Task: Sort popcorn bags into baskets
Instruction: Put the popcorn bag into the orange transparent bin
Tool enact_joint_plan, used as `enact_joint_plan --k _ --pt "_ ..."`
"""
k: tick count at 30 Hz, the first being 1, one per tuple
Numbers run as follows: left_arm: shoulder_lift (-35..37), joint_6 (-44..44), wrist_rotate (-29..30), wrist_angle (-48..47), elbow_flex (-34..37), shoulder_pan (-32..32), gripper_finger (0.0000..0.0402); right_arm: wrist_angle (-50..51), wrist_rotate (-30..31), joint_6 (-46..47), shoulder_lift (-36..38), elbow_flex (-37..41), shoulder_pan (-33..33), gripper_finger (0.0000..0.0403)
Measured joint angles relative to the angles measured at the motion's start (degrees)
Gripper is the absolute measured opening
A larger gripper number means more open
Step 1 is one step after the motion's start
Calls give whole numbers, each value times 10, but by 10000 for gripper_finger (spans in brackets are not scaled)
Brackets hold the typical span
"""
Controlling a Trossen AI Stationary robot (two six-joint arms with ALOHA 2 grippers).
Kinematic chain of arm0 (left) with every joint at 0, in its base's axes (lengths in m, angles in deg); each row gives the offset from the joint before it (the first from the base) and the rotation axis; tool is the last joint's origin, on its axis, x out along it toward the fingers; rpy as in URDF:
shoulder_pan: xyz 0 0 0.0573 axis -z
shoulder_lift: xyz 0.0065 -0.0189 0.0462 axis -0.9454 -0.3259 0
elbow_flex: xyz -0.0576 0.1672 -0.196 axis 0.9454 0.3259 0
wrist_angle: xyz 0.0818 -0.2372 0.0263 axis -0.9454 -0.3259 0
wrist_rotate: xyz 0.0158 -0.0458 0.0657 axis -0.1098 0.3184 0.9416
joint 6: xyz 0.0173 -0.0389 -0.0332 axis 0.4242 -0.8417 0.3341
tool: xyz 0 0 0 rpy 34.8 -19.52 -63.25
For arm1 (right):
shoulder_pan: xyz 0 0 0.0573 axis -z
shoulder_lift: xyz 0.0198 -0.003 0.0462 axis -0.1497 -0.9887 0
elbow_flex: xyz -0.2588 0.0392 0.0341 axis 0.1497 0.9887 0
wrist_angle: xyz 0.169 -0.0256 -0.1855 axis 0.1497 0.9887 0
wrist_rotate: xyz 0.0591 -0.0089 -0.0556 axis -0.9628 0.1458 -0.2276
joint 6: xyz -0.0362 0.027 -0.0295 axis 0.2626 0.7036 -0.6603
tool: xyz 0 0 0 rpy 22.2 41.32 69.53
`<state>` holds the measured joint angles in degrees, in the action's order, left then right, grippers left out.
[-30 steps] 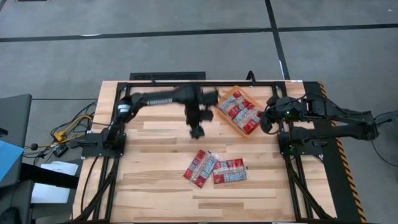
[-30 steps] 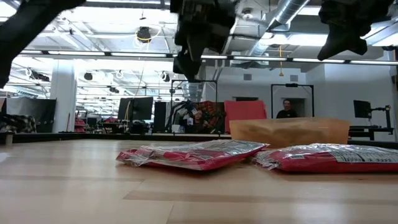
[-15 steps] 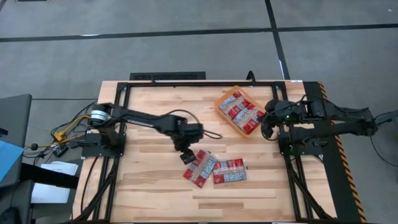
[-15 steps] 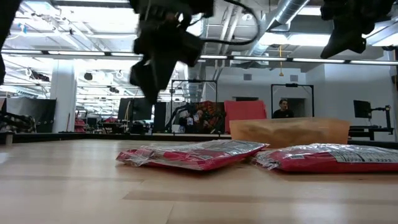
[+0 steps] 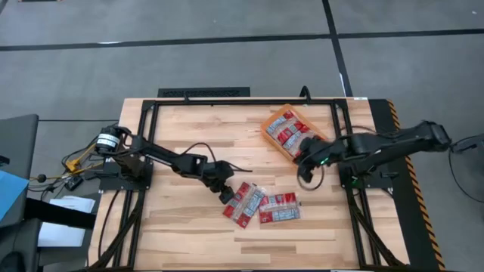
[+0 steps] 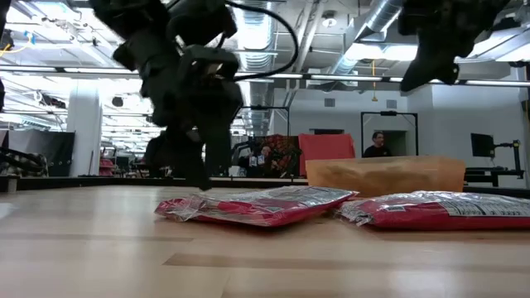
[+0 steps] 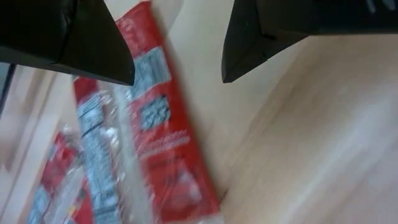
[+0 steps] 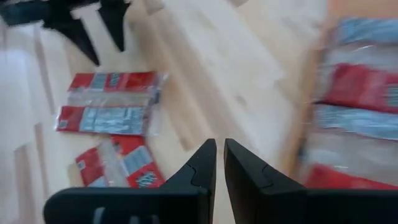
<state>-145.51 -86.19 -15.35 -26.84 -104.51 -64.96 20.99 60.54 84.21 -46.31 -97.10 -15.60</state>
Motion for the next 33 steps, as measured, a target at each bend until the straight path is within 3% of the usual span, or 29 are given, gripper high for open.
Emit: enact_joint_plan --k 9,17,21,25,29,33 --pt "1 -27 61 47 52 33 228 -145 -3 64 -193 0 -40 58" --pt "0 -40 113 63 55 66 228 -303 -119 45 -331 0 -29 69" --pt "0 -48 133 63 55 72 228 -350 -166 56 -380 0 -18 110" --pt "-1 -51 148 65 56 76 228 -402 -217 79 -418 0 -6 176" --pt "-1 -54 162 65 56 82 228 -445 -224 109 -453 0 -3 237" --pt "-8 -57 173 69 56 86 228 -504 -235 123 -488 -2 -6 258"
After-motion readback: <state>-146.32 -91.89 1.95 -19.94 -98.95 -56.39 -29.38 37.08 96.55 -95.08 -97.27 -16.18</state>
